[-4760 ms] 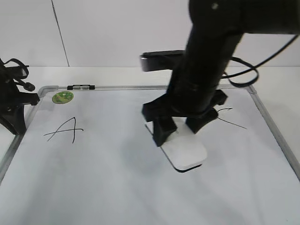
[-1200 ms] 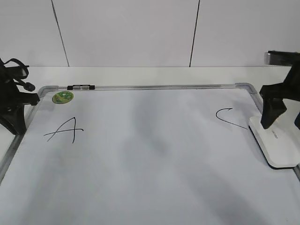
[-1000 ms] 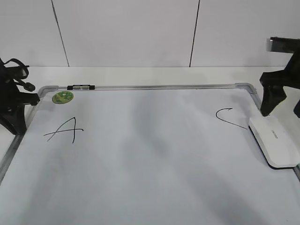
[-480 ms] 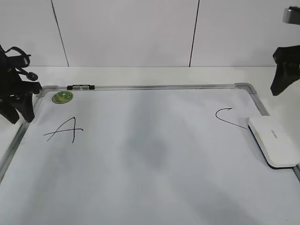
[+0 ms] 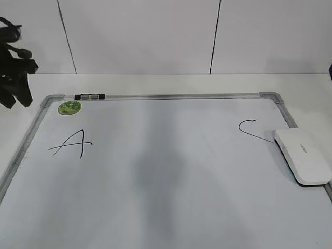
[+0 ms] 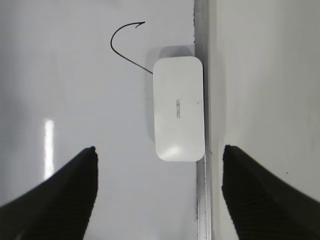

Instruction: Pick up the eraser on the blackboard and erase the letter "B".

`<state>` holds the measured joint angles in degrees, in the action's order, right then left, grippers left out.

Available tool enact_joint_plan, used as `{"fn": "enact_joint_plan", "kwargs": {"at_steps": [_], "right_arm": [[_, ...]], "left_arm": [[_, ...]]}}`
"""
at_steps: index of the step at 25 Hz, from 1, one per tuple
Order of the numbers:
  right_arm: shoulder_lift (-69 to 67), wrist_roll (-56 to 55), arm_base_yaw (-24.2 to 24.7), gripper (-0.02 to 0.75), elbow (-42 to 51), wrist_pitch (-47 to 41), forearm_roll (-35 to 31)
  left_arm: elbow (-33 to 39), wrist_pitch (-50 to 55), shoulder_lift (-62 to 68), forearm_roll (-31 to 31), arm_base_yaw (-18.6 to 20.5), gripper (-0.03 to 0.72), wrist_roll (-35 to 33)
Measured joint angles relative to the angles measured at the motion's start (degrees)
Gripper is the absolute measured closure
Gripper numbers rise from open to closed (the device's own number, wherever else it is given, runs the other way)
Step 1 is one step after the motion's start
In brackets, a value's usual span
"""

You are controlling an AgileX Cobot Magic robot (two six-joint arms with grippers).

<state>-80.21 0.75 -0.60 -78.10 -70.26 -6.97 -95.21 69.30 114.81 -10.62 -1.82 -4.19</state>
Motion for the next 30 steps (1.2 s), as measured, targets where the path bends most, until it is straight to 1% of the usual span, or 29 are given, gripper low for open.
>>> {"fn": "enact_joint_plan", "kwargs": {"at_steps": [6, 13, 15, 18, 21, 25, 30], "right_arm": [[12.8, 0.0, 0.0, 0.146, 9.5, -0.6, 0.0], [28.7, 0.0, 0.0, 0.147, 18.6, -1.3, 0.1], [33.0, 0.0, 0.0, 0.147, 20.8, -1.6, 0.9], [39.7, 0.0, 0.0, 0.147, 22.8, -1.8, 3.2], [45.0, 0.0, 0.0, 0.148, 23.9, -2.1, 4.2], [51.0, -2.0, 0.0, 0.148, 25.4, -2.2, 4.4], [57.5, -4.8, 0.0, 0.148, 27.7, -2.4, 4.4]], "left_arm": [[0.0, 0.6, -9.5, -0.1, 0.0, 0.388, 0.1], [0.0, 1.3, -24.2, -0.3, 0.0, 0.39, 0.1], [0.0, 1.7, -28.7, -0.4, 0.0, 0.391, 0.2], [1.9, 2.1, -35.1, -1.5, 0.0, 0.398, 0.2], [5.9, 2.3, -41.6, -1.4, 0.0, 0.402, 0.2], [13.5, 2.6, -50.8, 0.3, 0.0, 0.419, 0.2], [25.6, 2.8, -62.7, 1.7, 0.0, 0.44, 0.2]]}}
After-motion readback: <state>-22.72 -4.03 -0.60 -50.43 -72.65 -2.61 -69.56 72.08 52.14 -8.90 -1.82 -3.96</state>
